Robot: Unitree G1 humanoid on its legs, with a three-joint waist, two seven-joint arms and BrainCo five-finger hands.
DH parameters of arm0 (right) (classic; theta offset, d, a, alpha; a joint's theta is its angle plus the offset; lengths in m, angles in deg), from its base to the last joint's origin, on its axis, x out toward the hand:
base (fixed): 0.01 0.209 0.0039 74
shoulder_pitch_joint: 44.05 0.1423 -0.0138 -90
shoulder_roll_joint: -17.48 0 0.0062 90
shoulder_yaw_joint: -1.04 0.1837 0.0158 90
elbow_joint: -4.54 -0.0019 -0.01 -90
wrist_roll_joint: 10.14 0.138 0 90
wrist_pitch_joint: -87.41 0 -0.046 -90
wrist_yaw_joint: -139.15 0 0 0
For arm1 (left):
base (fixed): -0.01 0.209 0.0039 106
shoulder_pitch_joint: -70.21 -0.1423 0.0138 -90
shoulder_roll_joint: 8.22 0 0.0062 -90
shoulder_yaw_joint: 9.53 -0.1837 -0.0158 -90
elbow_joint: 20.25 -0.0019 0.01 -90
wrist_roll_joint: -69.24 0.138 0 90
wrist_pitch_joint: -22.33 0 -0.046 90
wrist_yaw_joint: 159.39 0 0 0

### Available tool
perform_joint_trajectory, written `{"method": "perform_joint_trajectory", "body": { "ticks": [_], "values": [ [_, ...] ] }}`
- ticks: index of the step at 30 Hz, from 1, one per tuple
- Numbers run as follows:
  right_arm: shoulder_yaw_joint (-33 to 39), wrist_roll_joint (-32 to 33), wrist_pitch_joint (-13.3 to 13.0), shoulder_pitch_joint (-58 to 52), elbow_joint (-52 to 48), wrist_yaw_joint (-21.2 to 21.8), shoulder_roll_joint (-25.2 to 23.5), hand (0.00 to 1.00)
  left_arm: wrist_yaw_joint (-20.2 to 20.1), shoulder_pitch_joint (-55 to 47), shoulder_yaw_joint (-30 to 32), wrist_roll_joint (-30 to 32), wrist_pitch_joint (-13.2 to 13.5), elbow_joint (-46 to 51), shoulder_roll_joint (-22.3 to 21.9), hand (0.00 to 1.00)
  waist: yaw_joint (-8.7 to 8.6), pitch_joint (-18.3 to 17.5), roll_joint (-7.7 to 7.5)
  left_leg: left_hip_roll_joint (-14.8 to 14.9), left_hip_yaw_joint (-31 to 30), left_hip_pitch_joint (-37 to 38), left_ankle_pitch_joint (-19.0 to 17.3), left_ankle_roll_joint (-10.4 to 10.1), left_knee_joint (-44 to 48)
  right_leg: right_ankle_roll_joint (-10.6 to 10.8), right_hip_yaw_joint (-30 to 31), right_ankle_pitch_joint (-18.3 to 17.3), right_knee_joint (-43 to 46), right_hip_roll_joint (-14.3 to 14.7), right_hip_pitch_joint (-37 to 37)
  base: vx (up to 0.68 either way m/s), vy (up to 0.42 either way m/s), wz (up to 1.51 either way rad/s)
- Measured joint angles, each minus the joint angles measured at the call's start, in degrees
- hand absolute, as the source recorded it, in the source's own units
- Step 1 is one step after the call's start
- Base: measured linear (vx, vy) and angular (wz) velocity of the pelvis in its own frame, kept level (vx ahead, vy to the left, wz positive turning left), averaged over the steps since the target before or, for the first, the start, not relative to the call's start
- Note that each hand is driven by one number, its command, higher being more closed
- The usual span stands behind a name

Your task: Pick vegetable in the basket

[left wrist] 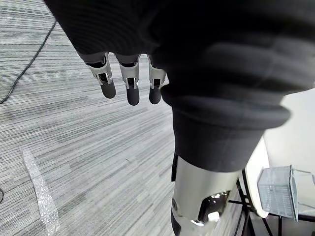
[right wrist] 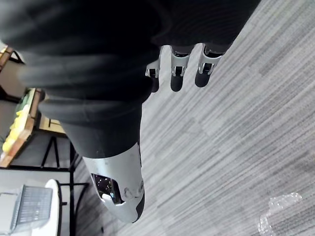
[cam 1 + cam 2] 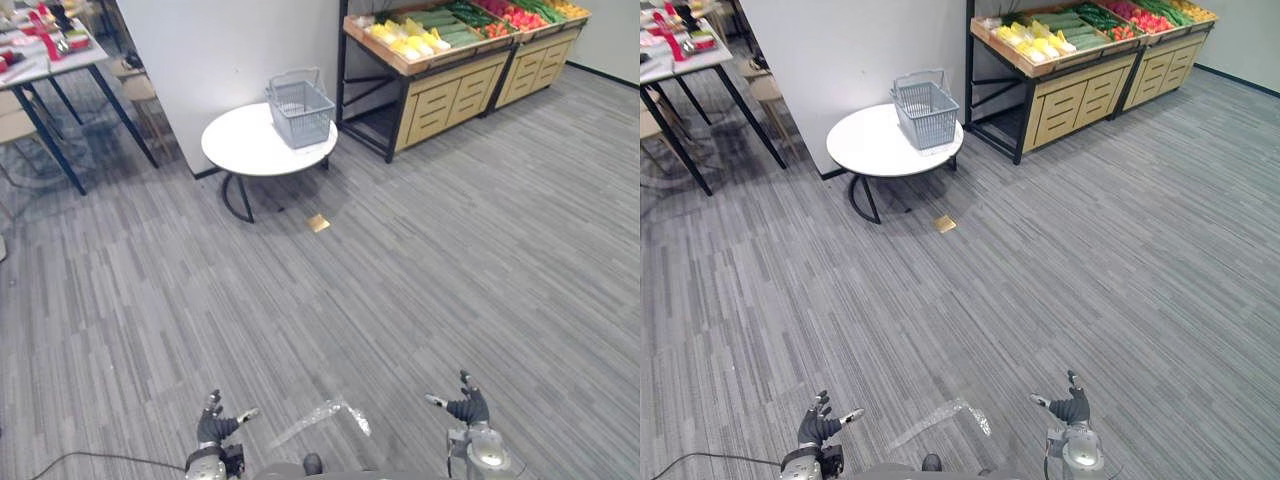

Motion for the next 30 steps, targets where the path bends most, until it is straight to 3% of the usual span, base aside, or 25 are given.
{"method": "perform_joint_trajectory", "body": {
  "ticks": [18, 22, 25, 29, 30],
  "values": [
    [1.08, -1.34, 0.41, -0.27, -4.59, -0.29, 3.27, 0.0, -0.24, -0.97, 0.96, 0.6, 0.07, 3.28, 0.22, 0.0, 0.06, 2.04, 1.78, -0.52, -1.17, -1.23, -1.89, 0.57, 1.45, 1.49, 0.64, -0.08, -0.8, -0.54, -0.4, -0.01, -0.002, -0.01],
    [1.06, -0.61, 0.56, 0.75, -4.58, -1.24, 3.28, 0.0, -0.09, -1.13, 1.64, 0.54, 0.03, 6.12, 0.21, 0.0, 1.53, 2.75, 1.97, 1.07, 0.27, -7.37, -7.22, 0.68, 10.87, 1.89, 2.26, 0.03, -0.82, 0.72, -2.5, 0.01, 0.026, -0.21],
    [1.05, -0.24, 0.66, 2.89, -4.56, -1.53, 3.58, 0.0, 0.27, -1.23, 3.22, 0.41, 0.0, 8.2, 0.22, 0.0, 2.53, 3.5, 2.97, 2.79, 1.14, -11.39, -12.86, 1.06, 18.98, 2.74, 3.75, -1.27, 0.87, 2.2, -3.95, 0.09, 0.066, -0.28],
    [0.73, -0.25, 1.03, 3.45, -4.79, -1.54, 3.75, 0.0, 0.99, -1.85, 3.11, 0.0, 0.02, 11.72, 0.18, 0.0, 2.97, 3.6, 2.82, 2.26, 2.04, -13.13, -18.18, 2.26, 24.86, 3.96, 4.86, -8.96, 16.99, 1.81, -10.3, 0.17, 0.107, -0.13],
    [0.58, -0.26, 1.96, 2.66, -6.9, -1.53, 3.37, 0.0, 1.04, -1.83, 2.75, -0.02, 0.0, 12.03, 0.24, 0.0, 2.86, 3.72, 2.8, 1.73, 1.96, -12.07, -19.92, 3.11, 26.19, 5.92, 4.9, -11.22, 29.13, 1.55, -15.14, 0.25, 0.131, 0.05]
  ]
}}
